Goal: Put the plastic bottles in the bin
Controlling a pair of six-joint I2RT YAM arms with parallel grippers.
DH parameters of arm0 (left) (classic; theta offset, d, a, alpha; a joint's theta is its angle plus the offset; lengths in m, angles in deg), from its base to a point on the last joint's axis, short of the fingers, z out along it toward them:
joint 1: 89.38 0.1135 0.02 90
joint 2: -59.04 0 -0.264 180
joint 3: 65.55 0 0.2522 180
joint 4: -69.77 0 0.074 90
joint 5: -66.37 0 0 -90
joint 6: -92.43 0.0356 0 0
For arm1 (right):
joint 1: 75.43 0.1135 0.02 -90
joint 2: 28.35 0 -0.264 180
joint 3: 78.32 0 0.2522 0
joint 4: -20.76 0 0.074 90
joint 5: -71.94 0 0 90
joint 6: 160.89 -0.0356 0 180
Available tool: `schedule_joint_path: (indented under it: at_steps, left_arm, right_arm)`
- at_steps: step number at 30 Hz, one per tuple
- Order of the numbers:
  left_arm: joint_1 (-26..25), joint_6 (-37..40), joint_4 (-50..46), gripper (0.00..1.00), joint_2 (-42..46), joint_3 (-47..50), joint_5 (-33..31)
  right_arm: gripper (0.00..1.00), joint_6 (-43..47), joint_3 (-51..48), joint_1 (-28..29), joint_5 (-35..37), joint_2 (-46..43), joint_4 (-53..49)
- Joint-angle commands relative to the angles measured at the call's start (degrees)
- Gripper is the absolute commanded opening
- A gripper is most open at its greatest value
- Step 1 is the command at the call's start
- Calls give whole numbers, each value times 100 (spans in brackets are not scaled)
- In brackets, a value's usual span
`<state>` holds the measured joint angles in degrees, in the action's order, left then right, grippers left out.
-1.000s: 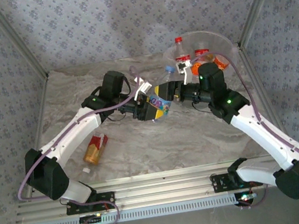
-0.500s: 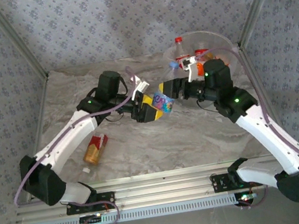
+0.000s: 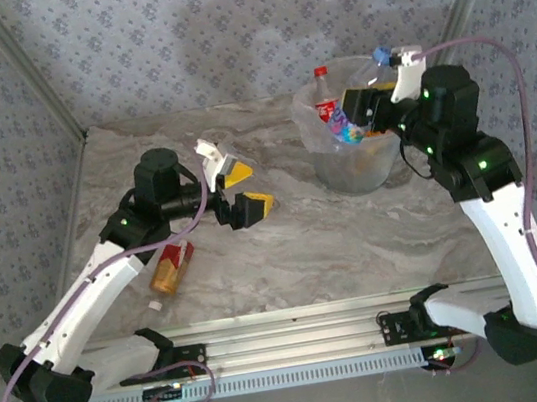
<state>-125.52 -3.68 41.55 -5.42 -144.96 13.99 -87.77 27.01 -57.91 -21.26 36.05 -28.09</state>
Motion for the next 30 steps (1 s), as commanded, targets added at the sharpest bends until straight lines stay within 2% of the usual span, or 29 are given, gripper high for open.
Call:
schedule_joint_path:
  at_steps: [1,7,13,21,25,30]
  left_arm:
    - [-34,182,147,100,23,17,-344]
    - [-37,222,48,100,-90,-35,-342]
    - [-35,294,-77,100,-149,-53,-421]
    - [-35,345,-167,100,-230,-93,-467]
    - [-39,344,-197,100,-268,-111,-465]
    - [-38,364,-215,100,-282,-107,-493]
  right_arm:
    - [65,559,474,-190,671,458,-340]
    - [65,594,1128,-613,483,1448,-446]
    - [65,-87,1468,-1199,-855,2303,-369]
    - [66,-969,1278,-1802,-2592,2895,218]
    - [66,-1072,1197,-1896,-2873,3003,371]
    - [66,-1071,1126,-2001,-2533,2859,487]
